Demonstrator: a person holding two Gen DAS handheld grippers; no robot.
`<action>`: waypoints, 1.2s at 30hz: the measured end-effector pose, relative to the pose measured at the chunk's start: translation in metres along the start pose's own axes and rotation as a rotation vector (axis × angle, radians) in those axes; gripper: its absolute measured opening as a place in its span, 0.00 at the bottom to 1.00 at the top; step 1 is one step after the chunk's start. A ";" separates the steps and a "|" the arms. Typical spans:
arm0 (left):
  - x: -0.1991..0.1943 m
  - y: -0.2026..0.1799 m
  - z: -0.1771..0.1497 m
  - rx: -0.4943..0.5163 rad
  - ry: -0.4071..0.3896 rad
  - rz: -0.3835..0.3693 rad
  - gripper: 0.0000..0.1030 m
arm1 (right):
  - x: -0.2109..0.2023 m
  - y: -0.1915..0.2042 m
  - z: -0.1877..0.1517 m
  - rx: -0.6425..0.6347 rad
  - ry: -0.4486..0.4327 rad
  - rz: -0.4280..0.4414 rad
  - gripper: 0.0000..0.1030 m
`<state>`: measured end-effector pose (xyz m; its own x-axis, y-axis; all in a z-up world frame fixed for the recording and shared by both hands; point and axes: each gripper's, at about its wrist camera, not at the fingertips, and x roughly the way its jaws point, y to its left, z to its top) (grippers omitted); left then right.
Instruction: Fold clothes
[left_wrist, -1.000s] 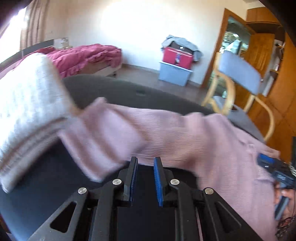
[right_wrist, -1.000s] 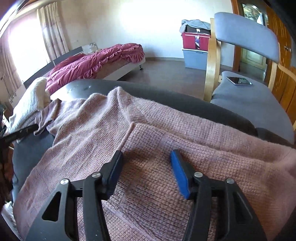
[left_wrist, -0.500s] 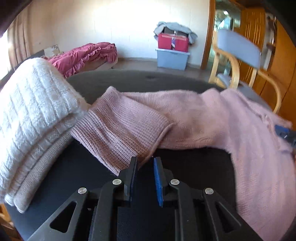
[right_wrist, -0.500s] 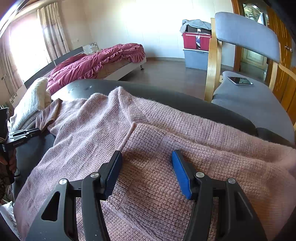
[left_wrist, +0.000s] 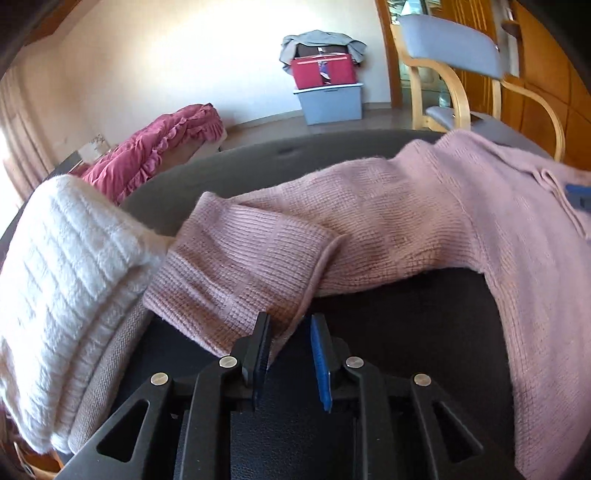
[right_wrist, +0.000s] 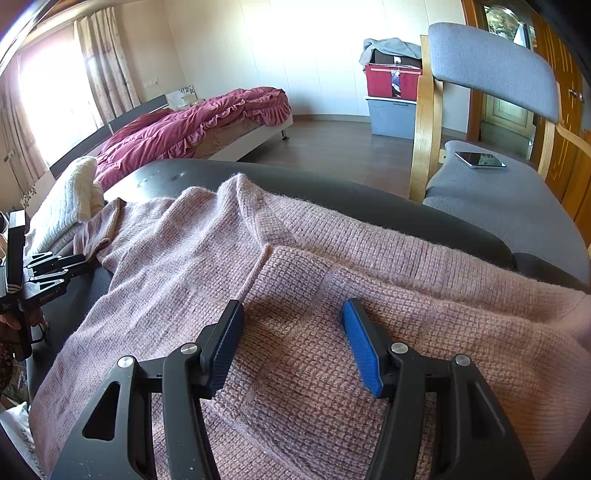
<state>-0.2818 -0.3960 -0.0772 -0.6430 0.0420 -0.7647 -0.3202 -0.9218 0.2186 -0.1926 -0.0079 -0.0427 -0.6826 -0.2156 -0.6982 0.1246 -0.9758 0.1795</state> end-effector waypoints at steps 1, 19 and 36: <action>0.002 0.000 0.000 0.004 0.005 -0.001 0.22 | 0.000 0.000 0.000 0.000 0.000 0.000 0.58; -0.071 0.019 0.053 -0.253 -0.129 -0.258 0.02 | 0.000 -0.005 0.001 0.038 -0.010 0.036 0.58; -0.131 -0.110 0.120 -0.231 -0.152 -0.664 0.02 | -0.031 -0.068 0.004 0.386 -0.135 0.162 0.58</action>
